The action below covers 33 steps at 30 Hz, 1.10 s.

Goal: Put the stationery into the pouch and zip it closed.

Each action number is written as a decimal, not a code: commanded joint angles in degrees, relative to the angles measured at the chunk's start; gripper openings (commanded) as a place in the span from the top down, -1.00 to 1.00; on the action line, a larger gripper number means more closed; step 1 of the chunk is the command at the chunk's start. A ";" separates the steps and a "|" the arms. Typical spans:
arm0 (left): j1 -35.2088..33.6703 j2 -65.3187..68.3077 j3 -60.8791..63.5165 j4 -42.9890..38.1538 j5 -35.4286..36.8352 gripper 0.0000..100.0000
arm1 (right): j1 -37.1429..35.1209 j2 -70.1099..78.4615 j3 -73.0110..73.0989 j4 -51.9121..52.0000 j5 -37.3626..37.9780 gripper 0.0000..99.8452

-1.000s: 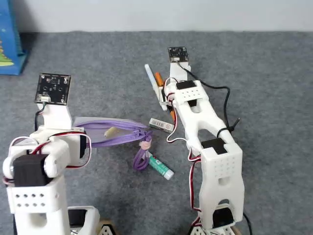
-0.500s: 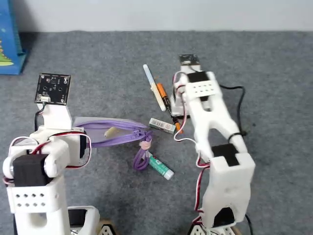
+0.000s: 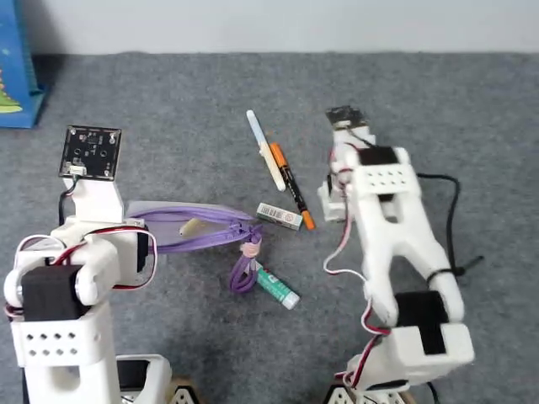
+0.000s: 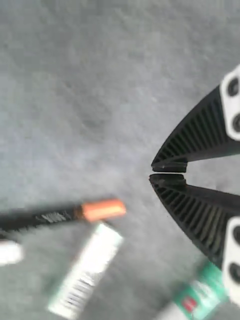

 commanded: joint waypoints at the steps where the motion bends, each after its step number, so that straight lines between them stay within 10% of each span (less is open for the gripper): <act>1: -0.09 0.18 -0.31 -0.09 0.35 0.98 | 1.36 -2.95 2.37 -13.41 3.34 0.97; 14: -0.09 0.18 -0.22 -0.09 0.35 0.98 | -4.44 13.93 -5.98 -24.22 3.25 0.54; 33: -0.09 0.18 -0.22 -0.09 0.35 0.98 | -12.00 19.03 -6.33 -25.71 3.34 0.53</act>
